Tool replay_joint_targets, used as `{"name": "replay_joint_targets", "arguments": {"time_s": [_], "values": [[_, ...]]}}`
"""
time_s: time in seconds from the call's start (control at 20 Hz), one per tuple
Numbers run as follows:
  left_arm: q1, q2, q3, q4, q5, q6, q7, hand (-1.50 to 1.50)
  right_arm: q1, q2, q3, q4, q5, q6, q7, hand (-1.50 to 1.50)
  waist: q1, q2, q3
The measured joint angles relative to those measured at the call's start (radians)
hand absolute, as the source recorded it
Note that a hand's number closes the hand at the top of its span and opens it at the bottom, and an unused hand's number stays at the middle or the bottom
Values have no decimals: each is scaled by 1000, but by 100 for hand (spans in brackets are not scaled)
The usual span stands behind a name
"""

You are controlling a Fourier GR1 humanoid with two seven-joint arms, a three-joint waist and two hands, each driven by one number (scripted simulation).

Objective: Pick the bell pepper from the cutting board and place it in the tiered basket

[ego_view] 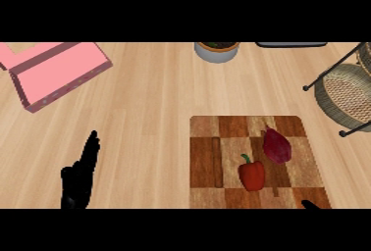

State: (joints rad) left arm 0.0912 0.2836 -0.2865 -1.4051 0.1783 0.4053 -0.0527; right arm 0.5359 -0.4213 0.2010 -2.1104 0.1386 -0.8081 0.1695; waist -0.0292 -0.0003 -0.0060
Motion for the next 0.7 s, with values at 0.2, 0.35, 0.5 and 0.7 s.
{"name": "replay_joint_targets", "arguments": {"time_s": [0.2, 0.35, 0.5, 0.7], "values": [[-13, 7, -6, -6, -7, -8, 12, 0, 113, -127, 42, -69, 124, 66, 170, -150, 18, 9, -4], [-22, 11, -9, -11, -8, -18, 17, 0, 174, -202, 54, -115, 233, 113, 310, -150, 32, 14, -6], [-38, 12, -12, -12, -9, -24, 37, 0, 205, -250, 46, -173, 352, 161, 473, -150, 42, 17, -6], [-52, 3, -24, -2, -24, -18, 48, 0, 163, -256, 60, -208, 471, 237, 668, -150, 57, 18, -5]]}}
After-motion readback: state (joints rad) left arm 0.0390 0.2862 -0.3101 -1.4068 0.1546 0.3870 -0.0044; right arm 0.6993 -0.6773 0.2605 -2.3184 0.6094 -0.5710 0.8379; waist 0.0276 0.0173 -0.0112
